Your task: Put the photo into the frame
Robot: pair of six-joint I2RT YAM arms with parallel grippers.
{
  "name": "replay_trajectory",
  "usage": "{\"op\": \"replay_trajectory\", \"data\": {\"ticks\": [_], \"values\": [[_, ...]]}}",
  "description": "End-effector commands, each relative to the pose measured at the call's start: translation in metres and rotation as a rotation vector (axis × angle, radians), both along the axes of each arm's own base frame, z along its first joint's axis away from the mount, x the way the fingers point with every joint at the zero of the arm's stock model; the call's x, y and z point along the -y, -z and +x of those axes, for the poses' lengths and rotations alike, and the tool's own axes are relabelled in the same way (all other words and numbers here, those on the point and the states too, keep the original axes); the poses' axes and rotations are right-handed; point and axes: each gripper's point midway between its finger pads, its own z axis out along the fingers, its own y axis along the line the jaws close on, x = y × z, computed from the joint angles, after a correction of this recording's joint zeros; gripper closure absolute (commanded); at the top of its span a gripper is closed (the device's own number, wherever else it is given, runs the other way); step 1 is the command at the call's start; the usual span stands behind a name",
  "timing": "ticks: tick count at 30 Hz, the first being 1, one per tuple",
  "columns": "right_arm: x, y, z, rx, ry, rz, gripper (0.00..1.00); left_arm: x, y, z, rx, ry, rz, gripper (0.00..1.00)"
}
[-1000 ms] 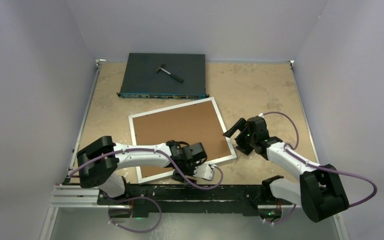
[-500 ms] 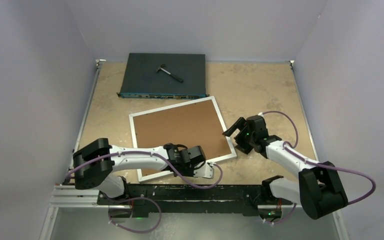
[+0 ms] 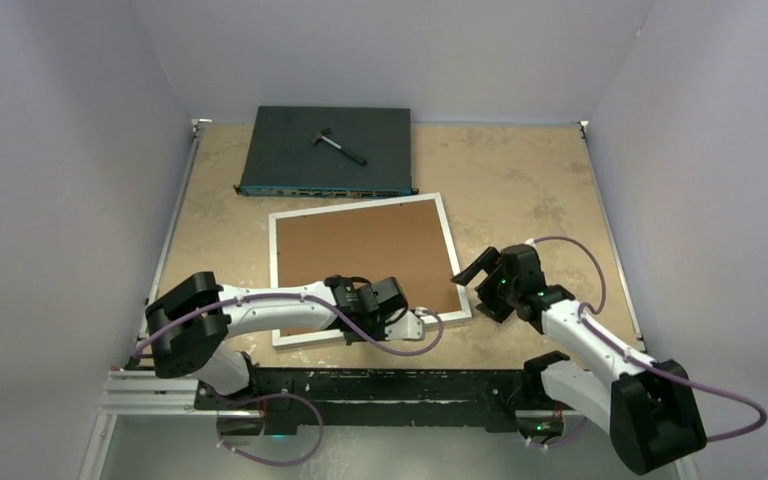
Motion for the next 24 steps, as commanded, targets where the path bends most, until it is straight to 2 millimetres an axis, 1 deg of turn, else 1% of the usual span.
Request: {"op": "replay_trajectory", "data": {"ticks": [1,6,10,11,13,18,21,24], "values": [[0.012,0.013,-0.030,-0.094,0.053,-0.006,0.01,0.014,-0.019,0.017,0.023,0.029,-0.044,1.00],[0.006,0.020,-0.049,-0.116,0.060,0.074,0.01,0.020,-0.035,0.034,0.087,0.039,-0.064,1.00],[0.002,0.018,-0.044,-0.078,0.070,0.117,0.01,0.026,-0.050,0.052,0.144,0.043,-0.080,1.00],[-0.003,0.017,-0.043,-0.072,0.061,0.142,0.01,0.027,-0.054,0.055,0.157,0.045,-0.084,1.00],[-0.007,0.018,-0.043,-0.076,0.057,0.168,0.01,0.028,-0.058,0.061,0.166,0.046,-0.082,1.00],[-0.017,0.023,-0.047,-0.081,0.059,0.257,0.01,0.031,-0.064,0.069,0.180,0.039,-0.084,1.00],[-0.024,0.019,-0.045,-0.043,0.074,0.343,0.01,0.032,-0.067,0.071,0.185,0.037,-0.087,1.00],[-0.025,0.017,-0.044,-0.012,0.081,0.377,0.03,0.033,-0.070,0.074,0.188,0.033,-0.092,1.00]]}}
